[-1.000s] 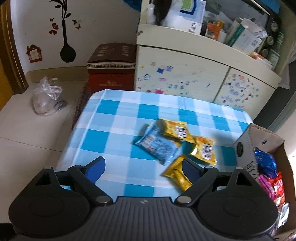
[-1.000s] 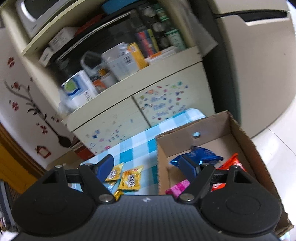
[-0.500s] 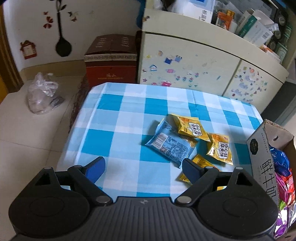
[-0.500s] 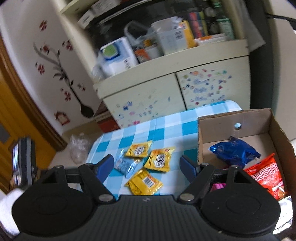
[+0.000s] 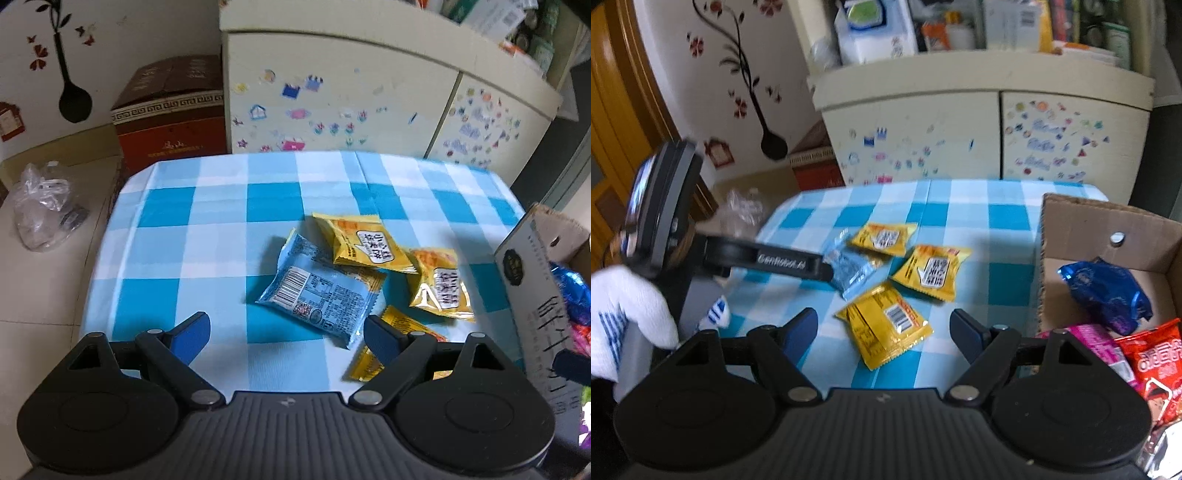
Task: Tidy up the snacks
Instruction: 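Withdraw both grippers from the box toward the remaining bags on the table, then lower the right gripper onto a yellow bag while the left gripper approaches the light blue bag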
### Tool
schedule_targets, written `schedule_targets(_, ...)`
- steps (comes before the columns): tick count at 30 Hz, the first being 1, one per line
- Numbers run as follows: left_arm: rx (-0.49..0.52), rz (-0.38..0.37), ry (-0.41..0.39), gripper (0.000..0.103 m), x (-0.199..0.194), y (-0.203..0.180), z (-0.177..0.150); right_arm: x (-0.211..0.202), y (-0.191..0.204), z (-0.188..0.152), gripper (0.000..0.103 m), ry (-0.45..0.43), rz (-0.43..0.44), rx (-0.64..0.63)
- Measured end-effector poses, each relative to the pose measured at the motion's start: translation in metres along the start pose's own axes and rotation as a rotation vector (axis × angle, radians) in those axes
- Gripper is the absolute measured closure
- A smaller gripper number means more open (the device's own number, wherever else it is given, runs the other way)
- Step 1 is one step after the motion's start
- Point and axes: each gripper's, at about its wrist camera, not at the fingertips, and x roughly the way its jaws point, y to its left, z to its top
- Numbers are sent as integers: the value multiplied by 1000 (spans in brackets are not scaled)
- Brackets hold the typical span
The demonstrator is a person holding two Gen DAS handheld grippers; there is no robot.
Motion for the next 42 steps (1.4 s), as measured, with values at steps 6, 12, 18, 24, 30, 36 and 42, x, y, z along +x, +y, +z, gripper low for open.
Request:
schedule_targets(6, 17, -21, 39, 10, 22, 1, 10, 30, 5, -3, 20, 42, -1, -23)
schedule_targets(12, 94, -63, 67, 10, 39, -11, 15, 46, 14, -4, 13, 66, -26, -39)
schedule_targets(18, 140, -57, 56, 6, 51, -19, 17, 64, 19, -3, 12, 85, -64, -55)
schedule_targets(24, 134, -53, 48, 6, 52, -18, 19, 81, 17, -5, 12, 91, -85, -54)
schedule_targets(30, 133, -53, 54, 11, 50, -14, 21, 90, 13, -6, 12, 94, -78, -50)
schedule_targets(36, 153, -68, 71, 21, 47, -8, 24, 90, 19, -7, 28, 111, -99, -116)
schedule_targets(42, 130, -73, 59, 13, 50, -7, 26, 88, 24, -7, 28, 142, -61, -105)
